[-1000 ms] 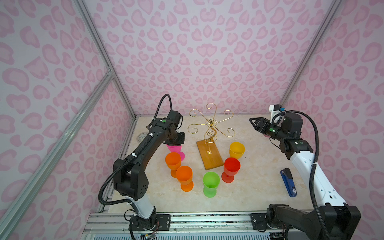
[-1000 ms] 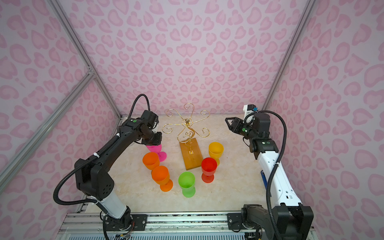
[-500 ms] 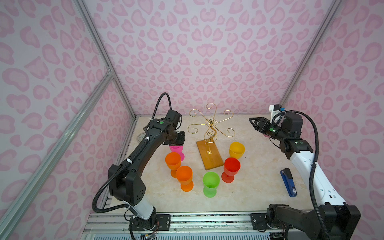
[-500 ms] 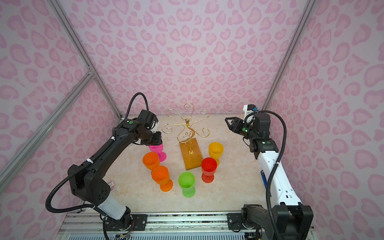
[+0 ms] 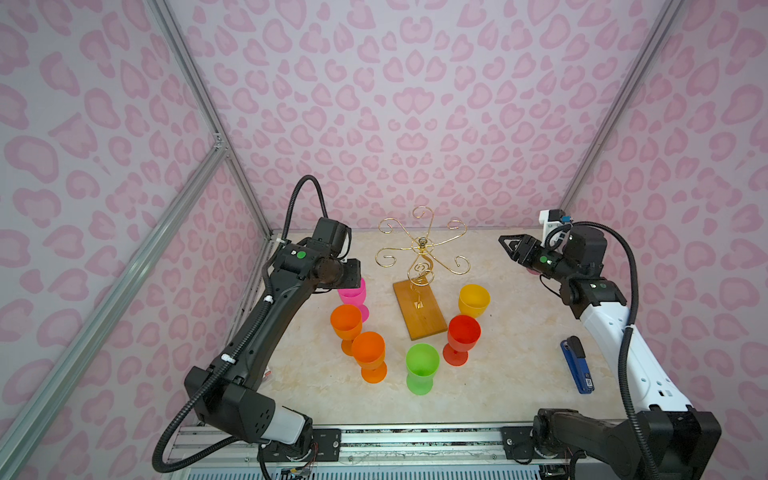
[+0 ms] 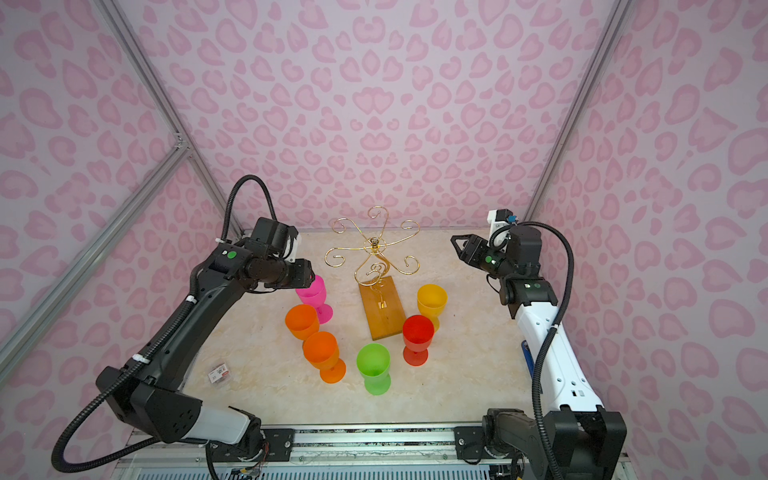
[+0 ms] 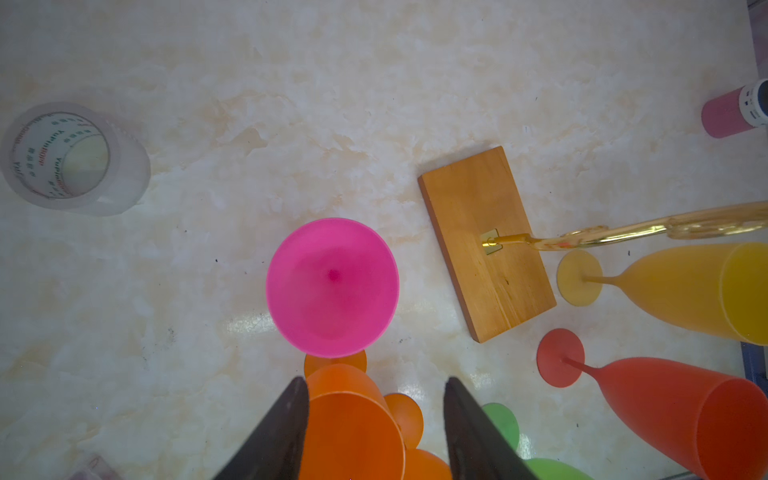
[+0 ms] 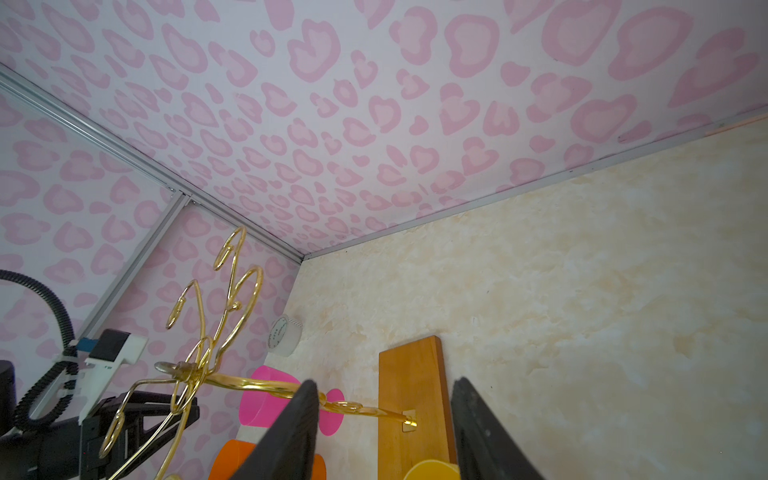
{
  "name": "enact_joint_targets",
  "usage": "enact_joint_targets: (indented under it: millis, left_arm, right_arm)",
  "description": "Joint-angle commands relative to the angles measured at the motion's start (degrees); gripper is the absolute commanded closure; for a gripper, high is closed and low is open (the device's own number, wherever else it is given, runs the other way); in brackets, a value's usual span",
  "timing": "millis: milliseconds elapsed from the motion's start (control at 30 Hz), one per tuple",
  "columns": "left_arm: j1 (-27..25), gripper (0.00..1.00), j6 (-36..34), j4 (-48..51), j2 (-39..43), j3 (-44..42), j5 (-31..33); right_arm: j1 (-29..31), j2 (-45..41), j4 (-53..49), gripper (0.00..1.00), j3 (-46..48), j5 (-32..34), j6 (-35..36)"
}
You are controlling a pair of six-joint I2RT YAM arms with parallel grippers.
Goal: Take the wine glass off the wine glass rack
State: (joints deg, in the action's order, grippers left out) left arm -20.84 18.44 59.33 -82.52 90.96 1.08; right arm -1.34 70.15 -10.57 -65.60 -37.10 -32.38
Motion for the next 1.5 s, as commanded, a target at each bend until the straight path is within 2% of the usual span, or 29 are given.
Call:
enact_joint_targets:
  millis: [0,133,200,367,433,533,733,800,867,967,1233,1467]
  left_arm:
    - [0.66,0.39,0.31,-0.12,3.93,-0.24,7.21]
    - [3.01,0.27,-0.64,-4.98,10.7,-3.86,14.73]
    - [4.37,0.23,-2.2,-10.93,14.74,-7.83,19.2]
    - [7.47,0.14,-7.61,-32.6,25.08,-24.37,25.08]
    - [8.32,0.13,-8.02,-39.98,27.6,-29.9,25.17]
    - [9.71,0.08,-8.23,-49.99,29.39,-37.46,25.09]
    - [10.64,0.05,-9.1,-69.69,26.81,-50.74,33.23]
    - [10.98,0.04,-12.05,-79.01,23.75,-54.73,32.63]
    - [11.29,0.03,-14.22,-82.18,20.87,-55.99,33.32]
    - [13.2,0.02,-14.9,-88.15,18.46,-59.8,28.64]
    - [16.62,0.02,-12.38,-96.29,12.16,-66.44,19.2]
    - [18.39,0.0,-15.01,-102.66,7.97,-68.52,16.16]
  right_arm:
    - [-0.15,-0.53,1.02,0.48,0.3,0.88,1.38]
    - [-0.26,-1.48,-1.03,0.48,0.21,4.49,4.4]
    - [-0.29,-2.13,-1.56,0.48,0.59,6.87,5.93]
    - [-0.28,-4.67,-0.27,0.47,3.42,14.52,9.76]
    - [-0.32,-5.65,0.9,0.46,5.01,18.03,10.83]
    - [-0.33,-7.06,3.21,0.42,7.61,22.86,12.59]
    - [-0.26,-8.83,9.66,0.25,13.87,28.4,14.38]
    - [-0.3,-9.14,11.83,0.18,15.81,29.48,14.89]
    - [-0.31,-9.33,13.36,0.16,17.5,30.53,15.62]
    - [-0.23,-9.76,15.31,0.13,20.19,32.52,17.13]
    - [-0.15,-9.0,20.12,0.11,25.85,35.71,18.7]
    - [-0.18,-6.34,27.31,0.1,31.23,37.98,20.52]
